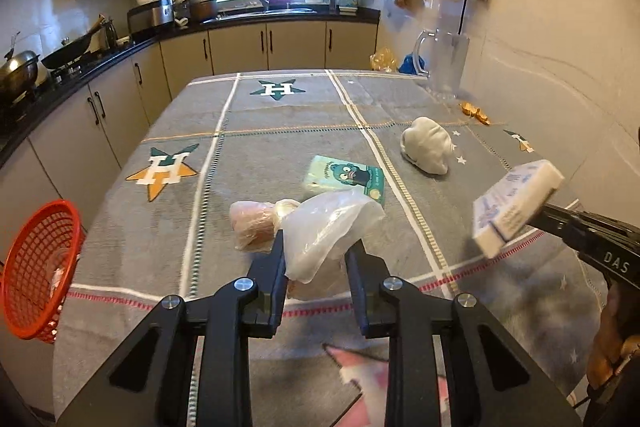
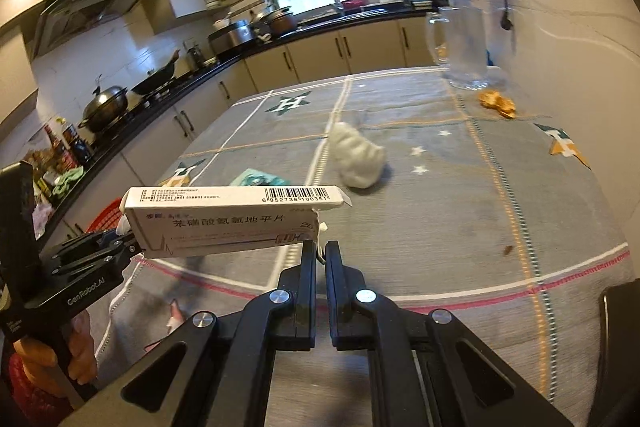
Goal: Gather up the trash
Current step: 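Grasp the clear plastic bag with the left tool while the right grasps the white medicine box, then carry the plastic bag and medicine box over the orange basket with both tools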
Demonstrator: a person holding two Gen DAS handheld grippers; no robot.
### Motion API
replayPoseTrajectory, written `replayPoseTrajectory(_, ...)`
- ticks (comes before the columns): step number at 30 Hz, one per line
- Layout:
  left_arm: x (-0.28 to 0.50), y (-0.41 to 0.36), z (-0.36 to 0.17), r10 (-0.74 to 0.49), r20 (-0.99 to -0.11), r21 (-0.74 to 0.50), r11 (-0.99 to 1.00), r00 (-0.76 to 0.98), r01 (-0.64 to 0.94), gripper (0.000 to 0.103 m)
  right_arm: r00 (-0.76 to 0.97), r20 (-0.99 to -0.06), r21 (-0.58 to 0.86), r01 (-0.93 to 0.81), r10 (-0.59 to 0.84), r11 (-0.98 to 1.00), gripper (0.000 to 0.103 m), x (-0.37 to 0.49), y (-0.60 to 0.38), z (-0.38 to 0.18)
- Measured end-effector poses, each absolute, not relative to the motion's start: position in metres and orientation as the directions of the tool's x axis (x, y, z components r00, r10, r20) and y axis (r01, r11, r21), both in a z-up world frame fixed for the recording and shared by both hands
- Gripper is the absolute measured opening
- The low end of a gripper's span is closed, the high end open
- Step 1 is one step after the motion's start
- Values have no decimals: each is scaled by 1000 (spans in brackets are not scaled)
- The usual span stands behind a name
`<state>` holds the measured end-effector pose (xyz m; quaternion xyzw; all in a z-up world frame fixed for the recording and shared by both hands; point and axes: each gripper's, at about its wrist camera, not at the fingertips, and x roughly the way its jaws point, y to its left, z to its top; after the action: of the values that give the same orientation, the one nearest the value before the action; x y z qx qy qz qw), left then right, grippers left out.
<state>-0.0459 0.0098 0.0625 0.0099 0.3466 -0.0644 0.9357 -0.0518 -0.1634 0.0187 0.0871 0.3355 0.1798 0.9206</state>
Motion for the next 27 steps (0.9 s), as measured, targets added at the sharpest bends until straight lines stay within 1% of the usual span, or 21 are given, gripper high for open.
replayPoseTrajectory(5, -58, 20, 61, -102, -641, -16, 993, 761, 120, 26, 699, -601, 259, -289, 388, 922, 5, -52, -146, 19)
replayPoseTrajectory(14, -68, 41, 60, -95, -625, -38, 995, 775, 92, 26, 696, -611, 226, -302, 376, 926, 5, -59, -126, 25)
replayPoseTrajectory(27, -77, 58, 60, -61, -616, -32, 998, 785, 52, 26, 685, -618, 209, -330, 386, 921, 5, -60, -107, 27)
